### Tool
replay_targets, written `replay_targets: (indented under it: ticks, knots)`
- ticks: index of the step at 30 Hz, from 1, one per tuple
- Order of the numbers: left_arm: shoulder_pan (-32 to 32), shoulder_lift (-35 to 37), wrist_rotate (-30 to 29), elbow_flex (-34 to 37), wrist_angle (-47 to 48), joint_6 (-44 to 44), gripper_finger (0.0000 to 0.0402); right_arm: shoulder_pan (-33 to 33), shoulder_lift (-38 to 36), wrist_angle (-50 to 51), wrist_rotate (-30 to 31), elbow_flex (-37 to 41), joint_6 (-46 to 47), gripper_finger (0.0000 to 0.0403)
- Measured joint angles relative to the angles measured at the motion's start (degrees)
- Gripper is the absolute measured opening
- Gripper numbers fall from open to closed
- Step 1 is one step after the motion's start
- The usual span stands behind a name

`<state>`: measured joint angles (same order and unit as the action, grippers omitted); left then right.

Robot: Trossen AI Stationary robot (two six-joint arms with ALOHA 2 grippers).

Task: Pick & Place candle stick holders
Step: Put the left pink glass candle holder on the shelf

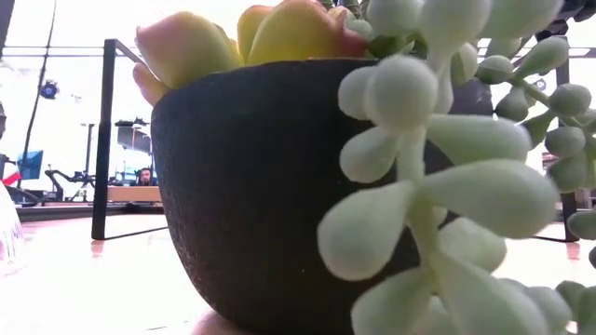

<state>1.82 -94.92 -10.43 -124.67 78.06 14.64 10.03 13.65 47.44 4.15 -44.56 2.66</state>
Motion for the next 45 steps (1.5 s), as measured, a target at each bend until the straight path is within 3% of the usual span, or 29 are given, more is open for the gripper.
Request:
replay_targets:
  ticks: [5,9,14,25,40,45]
  knots:
    - [-7.9,9.6,-11.6,8.7,-1.5,-13.0,0.0018,0.0,0.0,0.0,0.0,0.0,0.0,0.0008]
    - [-14.5,16.1,-16.9,16.5,-4.3,-21.7,0.0018,0.0,0.0,0.0,0.0,0.0,0.0,0.0008]
    - [-22.2,21.6,-19.2,27.0,-8.6,-30.5,0.0018,0.0,0.0,0.0,0.0,0.0,0.0,0.0008]
    - [-33.7,26.4,-20.0,51.0,-26.4,-40.0,0.0018,0.0,0.0,0.0,0.0,0.0,0.0,0.0008]
    - [-49.3,26.8,-19.5,61.8,-36.3,-54.8,0.0018,0.0,0.0,0.0,0.0,0.0,0.0,0.0008]
    - [-54.1,26.8,-21.8,65.8,-38.5,-60.4,0.0018,0.0,0.0,0.0,0.0,0.0,0.0,0.0008]
